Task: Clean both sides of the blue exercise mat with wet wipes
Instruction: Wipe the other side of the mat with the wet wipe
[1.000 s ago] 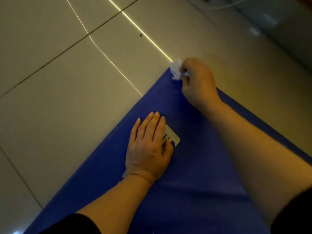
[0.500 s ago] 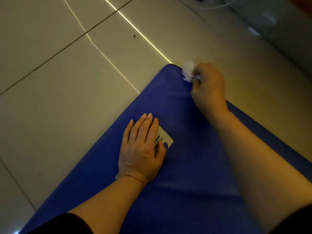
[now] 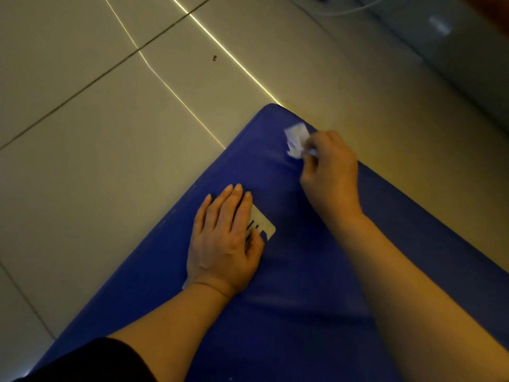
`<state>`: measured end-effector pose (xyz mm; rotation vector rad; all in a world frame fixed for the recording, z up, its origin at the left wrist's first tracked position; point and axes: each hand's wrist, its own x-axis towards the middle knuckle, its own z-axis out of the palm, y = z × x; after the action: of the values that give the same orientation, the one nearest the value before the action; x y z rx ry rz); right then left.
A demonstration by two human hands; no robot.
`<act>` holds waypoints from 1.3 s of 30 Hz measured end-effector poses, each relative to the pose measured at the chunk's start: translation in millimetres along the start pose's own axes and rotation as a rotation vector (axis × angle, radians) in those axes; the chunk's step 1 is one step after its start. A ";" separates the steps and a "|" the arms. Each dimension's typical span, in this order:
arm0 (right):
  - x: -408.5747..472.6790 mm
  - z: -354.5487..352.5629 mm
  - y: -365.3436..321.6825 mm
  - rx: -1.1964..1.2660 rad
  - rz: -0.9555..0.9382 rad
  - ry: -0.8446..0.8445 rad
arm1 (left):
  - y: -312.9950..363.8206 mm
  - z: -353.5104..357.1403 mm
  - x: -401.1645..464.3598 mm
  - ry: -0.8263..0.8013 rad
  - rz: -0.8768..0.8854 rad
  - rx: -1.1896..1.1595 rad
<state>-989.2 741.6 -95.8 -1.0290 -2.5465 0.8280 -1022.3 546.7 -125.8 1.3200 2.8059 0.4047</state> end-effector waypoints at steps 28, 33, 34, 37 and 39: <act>-16.1 20.9 -31.4 -0.121 -0.173 -0.116 | 0.5 -1.5 0.1 -0.015 -0.007 0.015; -74.0 1.0 -10.3 -0.154 -0.216 -0.068 | 1.9 -0.9 0.7 -0.013 -0.011 0.023; -72.4 3.4 -12.1 -0.153 -0.235 -0.048 | 1.9 -0.7 0.5 -0.012 -0.010 0.029; -44.8 20.1 -27.2 -0.118 -0.220 -0.074 | 1.8 -0.6 -0.4 -0.026 -0.013 0.040; -26.5 30.0 -35.2 -0.084 -0.216 -0.105 | 1.7 -1.1 1.0 -0.012 -0.017 0.036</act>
<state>-1002.9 690.3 -99.6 -0.7329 -2.7408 0.7389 -1021.8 548.2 -124.2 1.3000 2.8252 0.3460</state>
